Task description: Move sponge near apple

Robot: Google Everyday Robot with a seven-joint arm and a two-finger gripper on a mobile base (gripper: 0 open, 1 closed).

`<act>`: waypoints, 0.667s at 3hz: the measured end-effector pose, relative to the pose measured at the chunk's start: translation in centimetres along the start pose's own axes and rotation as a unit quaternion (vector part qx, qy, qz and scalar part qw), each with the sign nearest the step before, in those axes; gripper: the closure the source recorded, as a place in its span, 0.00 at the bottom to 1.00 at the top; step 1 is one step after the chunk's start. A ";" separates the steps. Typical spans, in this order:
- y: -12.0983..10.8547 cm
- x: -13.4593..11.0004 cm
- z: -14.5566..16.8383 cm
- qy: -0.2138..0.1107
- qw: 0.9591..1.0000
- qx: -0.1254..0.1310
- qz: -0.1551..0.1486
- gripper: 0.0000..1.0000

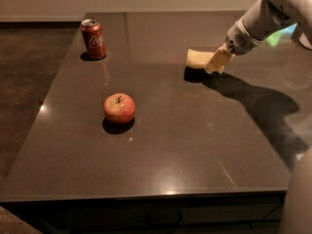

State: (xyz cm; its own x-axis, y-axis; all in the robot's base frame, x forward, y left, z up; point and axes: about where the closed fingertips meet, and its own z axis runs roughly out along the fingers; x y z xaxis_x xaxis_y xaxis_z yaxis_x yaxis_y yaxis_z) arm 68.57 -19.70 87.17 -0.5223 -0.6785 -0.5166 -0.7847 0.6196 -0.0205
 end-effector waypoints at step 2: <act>6.8 -0.4 -1.0 -0.001 0.996 -0.029 -0.084 1.00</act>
Offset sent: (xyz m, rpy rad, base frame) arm -0.0946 0.0664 0.0080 -0.0584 -0.0477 0.2941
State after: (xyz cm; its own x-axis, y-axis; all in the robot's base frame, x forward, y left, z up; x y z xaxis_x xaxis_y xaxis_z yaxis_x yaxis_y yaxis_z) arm 63.06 -15.64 88.10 -0.3815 -0.7698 -0.5117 -0.8790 0.4735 -0.0570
